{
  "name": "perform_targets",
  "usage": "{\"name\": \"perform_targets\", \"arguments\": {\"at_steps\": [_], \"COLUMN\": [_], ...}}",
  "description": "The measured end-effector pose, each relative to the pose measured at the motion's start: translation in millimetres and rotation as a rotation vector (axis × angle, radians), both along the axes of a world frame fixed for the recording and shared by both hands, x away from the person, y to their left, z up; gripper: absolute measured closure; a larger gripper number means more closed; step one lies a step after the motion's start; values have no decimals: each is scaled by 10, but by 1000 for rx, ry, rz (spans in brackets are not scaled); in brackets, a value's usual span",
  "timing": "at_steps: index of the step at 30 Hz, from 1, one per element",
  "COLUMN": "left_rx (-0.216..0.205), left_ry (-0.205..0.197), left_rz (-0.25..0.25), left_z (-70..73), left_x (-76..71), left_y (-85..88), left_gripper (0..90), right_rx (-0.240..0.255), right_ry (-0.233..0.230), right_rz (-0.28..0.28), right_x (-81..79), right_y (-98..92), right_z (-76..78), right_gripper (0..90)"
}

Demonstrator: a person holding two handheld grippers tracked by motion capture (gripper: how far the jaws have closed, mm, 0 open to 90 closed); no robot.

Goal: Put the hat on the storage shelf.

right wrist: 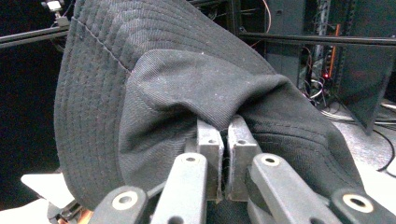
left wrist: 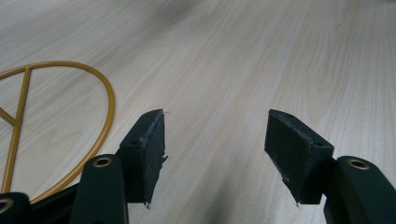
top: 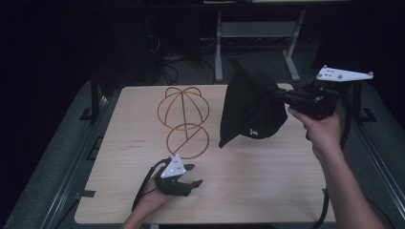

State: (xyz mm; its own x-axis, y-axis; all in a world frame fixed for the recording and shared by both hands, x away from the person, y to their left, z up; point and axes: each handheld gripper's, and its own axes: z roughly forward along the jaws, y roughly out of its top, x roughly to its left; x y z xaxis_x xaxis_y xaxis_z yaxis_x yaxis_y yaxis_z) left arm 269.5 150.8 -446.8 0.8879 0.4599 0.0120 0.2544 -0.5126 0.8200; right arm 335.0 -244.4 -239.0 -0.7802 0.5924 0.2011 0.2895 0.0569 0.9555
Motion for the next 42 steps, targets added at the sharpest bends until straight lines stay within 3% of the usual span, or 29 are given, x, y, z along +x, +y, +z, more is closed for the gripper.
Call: {"name": "perform_targets", "arguments": {"at_steps": [6, 11, 30, 42], "left_rx": [12, 21, 17, 6], "left_ry": [-1, -14, -23, -24], "left_rz": [14, 9, 0, 2], "left_z": [2, 4, 5, 7], "left_x": [16, 1, 3, 10], "left_y": [2, -11, -9, -5], "left_gripper": [294, 280, 277, 277], "right_rx": [-10, -19, -75, -111], "right_ry": [3, 7, 13, 36], "right_rz": [14, 26, 81, 132], "right_x": [110, 169, 425, 649], "right_y": [174, 284, 846, 1361], "right_z": [96, 149, 405, 491], "right_gripper": [865, 865, 865, 864]}}
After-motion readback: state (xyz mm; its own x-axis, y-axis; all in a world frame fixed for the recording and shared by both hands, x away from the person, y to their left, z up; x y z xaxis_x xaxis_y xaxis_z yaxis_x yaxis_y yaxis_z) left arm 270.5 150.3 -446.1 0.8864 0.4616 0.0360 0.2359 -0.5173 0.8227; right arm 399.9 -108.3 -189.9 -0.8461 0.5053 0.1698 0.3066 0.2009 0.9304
